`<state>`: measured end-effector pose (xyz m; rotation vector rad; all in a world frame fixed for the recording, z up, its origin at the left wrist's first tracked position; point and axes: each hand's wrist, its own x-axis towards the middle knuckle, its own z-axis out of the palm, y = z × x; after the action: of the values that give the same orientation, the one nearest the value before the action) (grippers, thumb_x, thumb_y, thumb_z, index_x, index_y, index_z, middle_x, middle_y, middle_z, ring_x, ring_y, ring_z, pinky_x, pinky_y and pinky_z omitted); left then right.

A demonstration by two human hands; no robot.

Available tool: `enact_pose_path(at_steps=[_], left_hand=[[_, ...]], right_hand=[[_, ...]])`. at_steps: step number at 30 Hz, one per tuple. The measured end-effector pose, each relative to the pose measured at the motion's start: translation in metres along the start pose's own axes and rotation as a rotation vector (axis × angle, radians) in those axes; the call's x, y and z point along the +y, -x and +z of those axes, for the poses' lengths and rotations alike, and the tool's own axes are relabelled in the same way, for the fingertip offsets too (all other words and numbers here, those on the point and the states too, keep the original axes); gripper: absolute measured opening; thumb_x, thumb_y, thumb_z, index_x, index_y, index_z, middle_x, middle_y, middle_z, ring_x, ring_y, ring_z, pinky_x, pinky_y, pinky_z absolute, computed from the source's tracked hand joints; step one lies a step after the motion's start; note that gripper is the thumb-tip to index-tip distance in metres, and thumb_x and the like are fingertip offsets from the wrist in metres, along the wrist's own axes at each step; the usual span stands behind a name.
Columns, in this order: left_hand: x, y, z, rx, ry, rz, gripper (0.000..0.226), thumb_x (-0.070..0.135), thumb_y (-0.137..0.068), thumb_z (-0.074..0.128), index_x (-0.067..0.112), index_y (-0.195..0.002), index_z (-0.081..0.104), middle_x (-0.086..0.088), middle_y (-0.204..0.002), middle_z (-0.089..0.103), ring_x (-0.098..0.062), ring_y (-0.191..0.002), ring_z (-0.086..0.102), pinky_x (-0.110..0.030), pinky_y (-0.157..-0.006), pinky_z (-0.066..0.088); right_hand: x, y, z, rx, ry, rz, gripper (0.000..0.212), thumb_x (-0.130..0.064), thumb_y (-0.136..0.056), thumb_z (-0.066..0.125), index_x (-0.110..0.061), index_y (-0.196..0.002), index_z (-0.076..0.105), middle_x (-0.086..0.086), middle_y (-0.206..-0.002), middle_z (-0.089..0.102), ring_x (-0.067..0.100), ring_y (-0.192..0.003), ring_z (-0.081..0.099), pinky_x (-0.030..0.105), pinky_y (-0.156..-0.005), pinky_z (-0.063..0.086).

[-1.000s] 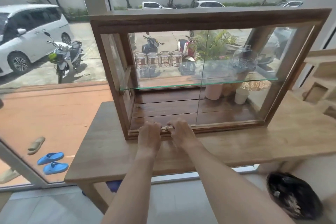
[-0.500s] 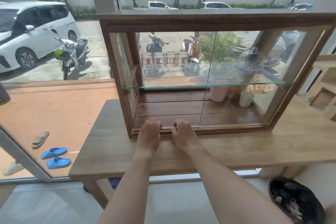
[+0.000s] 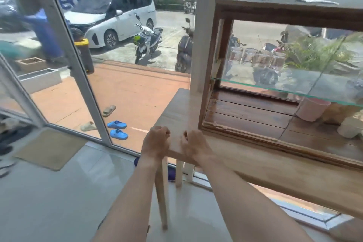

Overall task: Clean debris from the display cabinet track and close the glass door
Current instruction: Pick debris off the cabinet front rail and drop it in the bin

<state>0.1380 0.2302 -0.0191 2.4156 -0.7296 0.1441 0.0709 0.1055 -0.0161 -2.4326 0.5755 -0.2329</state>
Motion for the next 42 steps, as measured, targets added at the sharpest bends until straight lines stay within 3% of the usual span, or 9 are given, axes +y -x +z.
enact_pose_path(at_steps=[2,7,10,20,26,30,34,38,42], left_hand=[[-0.037,0.008,-0.020,0.038,-0.038,-0.081,0.016,0.003,-0.089,0.055,0.002,-0.096,0.070,-0.019,-0.099,0.068,-0.035,-0.095,0.063,-0.043,-0.083,0.053],[-0.120,0.032,-0.067,0.122,-0.142,-0.294,0.015,0.000,-0.091,0.052,0.003,-0.092,0.066,-0.021,-0.098,0.067,-0.039,-0.096,0.063,-0.044,-0.081,0.051],[-0.158,0.052,-0.085,0.150,-0.158,-0.377,0.017,0.002,-0.093,0.052,0.001,-0.095,0.069,-0.023,-0.098,0.068,-0.041,-0.097,0.064,-0.048,-0.084,0.054],[-0.248,0.108,-0.075,0.076,-0.165,-0.545,0.019,-0.001,-0.095,0.051,0.001,-0.101,0.069,-0.020,-0.100,0.068,-0.036,-0.097,0.062,-0.041,-0.082,0.052],[-0.272,0.125,-0.041,-0.052,-0.187,-0.604,0.040,-0.012,-0.093,0.044,0.004,-0.123,0.065,-0.019,-0.116,0.069,-0.035,-0.109,0.061,-0.040,-0.091,0.052],[-0.265,0.132,-0.032,-0.074,-0.213,-0.611,0.049,-0.019,-0.088,0.040,0.005,-0.124,0.063,-0.019,-0.119,0.068,-0.036,-0.111,0.060,-0.042,-0.094,0.051],[-0.254,0.124,-0.044,-0.029,-0.226,-0.562,0.042,-0.016,-0.089,0.045,0.005,-0.119,0.066,-0.019,-0.116,0.069,-0.033,-0.108,0.062,-0.039,-0.091,0.053],[-0.225,0.096,-0.073,0.066,-0.255,-0.471,0.033,-0.010,-0.092,0.049,0.005,-0.115,0.067,-0.019,-0.110,0.070,-0.032,-0.101,0.065,-0.037,-0.084,0.054],[-0.188,0.059,-0.089,0.181,-0.190,-0.421,0.026,-0.004,-0.093,0.045,0.002,-0.112,0.062,-0.023,-0.106,0.067,-0.041,-0.101,0.063,-0.049,-0.084,0.052]], right_hand=[[-0.027,-0.005,0.025,-0.043,0.023,-0.060,0.027,-0.023,-0.096,0.047,-0.005,-0.086,0.063,0.020,-0.096,0.066,0.036,-0.090,0.064,0.033,-0.066,0.036],[-0.096,-0.005,0.084,-0.117,0.085,-0.281,0.027,-0.020,-0.097,0.044,0.000,-0.100,0.062,0.023,-0.107,0.065,0.039,-0.101,0.060,0.044,-0.086,0.047],[-0.129,0.003,0.121,-0.177,0.118,-0.390,0.025,-0.018,-0.097,0.042,0.000,-0.101,0.060,0.023,-0.107,0.064,0.040,-0.100,0.059,0.046,-0.087,0.047],[-0.139,0.016,0.225,-0.376,0.223,-0.379,0.020,-0.014,-0.097,0.047,-0.002,-0.103,0.062,0.020,-0.110,0.066,0.037,-0.104,0.062,0.044,-0.086,0.050],[-0.107,0.021,0.260,-0.517,0.222,-0.273,0.032,0.002,-0.089,0.047,-0.002,-0.120,0.057,0.021,-0.117,0.063,0.039,-0.112,0.057,0.044,-0.090,0.047],[-0.097,0.028,0.262,-0.509,0.157,-0.206,0.039,0.007,-0.086,0.042,-0.002,-0.121,0.054,0.023,-0.117,0.061,0.040,-0.110,0.057,0.045,-0.092,0.048],[-0.105,0.023,0.239,-0.464,0.155,-0.235,0.035,0.007,-0.088,0.043,-0.002,-0.120,0.056,0.021,-0.120,0.059,0.038,-0.110,0.057,0.045,-0.091,0.049],[-0.129,0.007,0.191,-0.312,0.126,-0.307,0.028,0.010,-0.084,0.047,-0.003,-0.106,0.059,0.019,-0.111,0.062,0.036,-0.100,0.059,0.044,-0.085,0.049],[-0.137,0.001,0.130,-0.173,0.095,-0.344,0.036,0.012,-0.081,0.043,-0.002,-0.111,0.058,0.020,-0.113,0.062,0.038,-0.103,0.057,0.044,-0.089,0.048]])
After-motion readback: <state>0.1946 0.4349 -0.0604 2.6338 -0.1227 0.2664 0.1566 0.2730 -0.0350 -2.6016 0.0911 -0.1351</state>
